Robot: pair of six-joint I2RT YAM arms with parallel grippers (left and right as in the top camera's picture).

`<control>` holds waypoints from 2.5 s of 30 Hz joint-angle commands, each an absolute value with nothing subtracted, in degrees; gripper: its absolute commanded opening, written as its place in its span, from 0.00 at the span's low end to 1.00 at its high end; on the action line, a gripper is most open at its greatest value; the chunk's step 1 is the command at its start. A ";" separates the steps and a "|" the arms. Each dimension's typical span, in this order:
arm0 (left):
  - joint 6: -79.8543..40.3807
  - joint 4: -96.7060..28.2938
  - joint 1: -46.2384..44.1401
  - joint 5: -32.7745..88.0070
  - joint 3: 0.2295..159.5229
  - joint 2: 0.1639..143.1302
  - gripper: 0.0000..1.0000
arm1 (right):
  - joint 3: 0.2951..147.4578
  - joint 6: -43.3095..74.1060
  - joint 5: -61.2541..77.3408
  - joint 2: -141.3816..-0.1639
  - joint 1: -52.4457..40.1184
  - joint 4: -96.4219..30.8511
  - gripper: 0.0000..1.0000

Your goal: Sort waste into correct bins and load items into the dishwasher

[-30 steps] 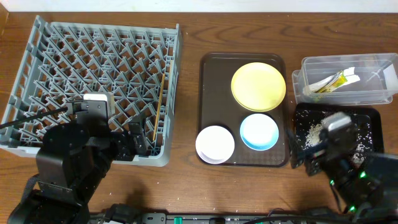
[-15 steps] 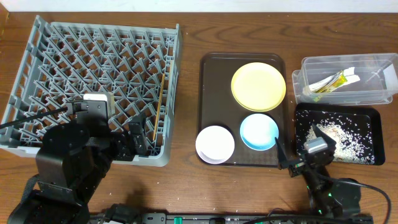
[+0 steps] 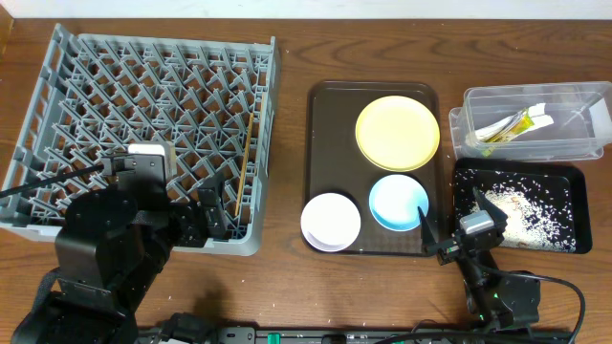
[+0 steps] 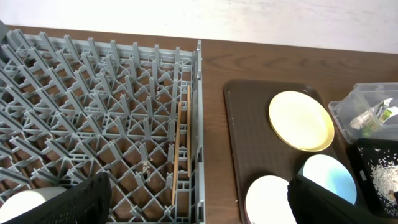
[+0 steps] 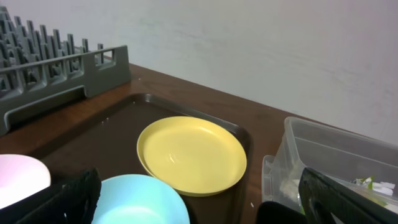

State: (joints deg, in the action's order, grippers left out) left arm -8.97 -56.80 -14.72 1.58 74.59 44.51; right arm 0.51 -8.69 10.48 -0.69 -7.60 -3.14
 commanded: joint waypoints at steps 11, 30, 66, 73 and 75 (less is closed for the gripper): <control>-8.64 -56.82 -14.68 2.11 75.29 44.53 0.92 | 0.32 -9.50 10.55 -0.38 -7.68 -3.22 0.99; -8.64 -56.80 -14.68 2.11 75.29 44.53 0.92 | 0.32 -9.50 10.55 -0.38 -7.68 -3.25 0.99; -12.32 -45.71 -29.28 18.74 75.61 86.41 0.91 | 0.32 -9.50 10.55 -0.38 -7.68 -3.22 0.99; -10.13 -36.32 -36.14 16.45 75.61 95.72 0.82 | 0.32 -9.50 10.55 -0.38 -7.68 -3.25 0.99; -8.75 -32.69 -37.28 16.43 75.61 97.65 0.75 | 0.32 -9.50 10.55 -0.38 -7.68 -3.25 0.99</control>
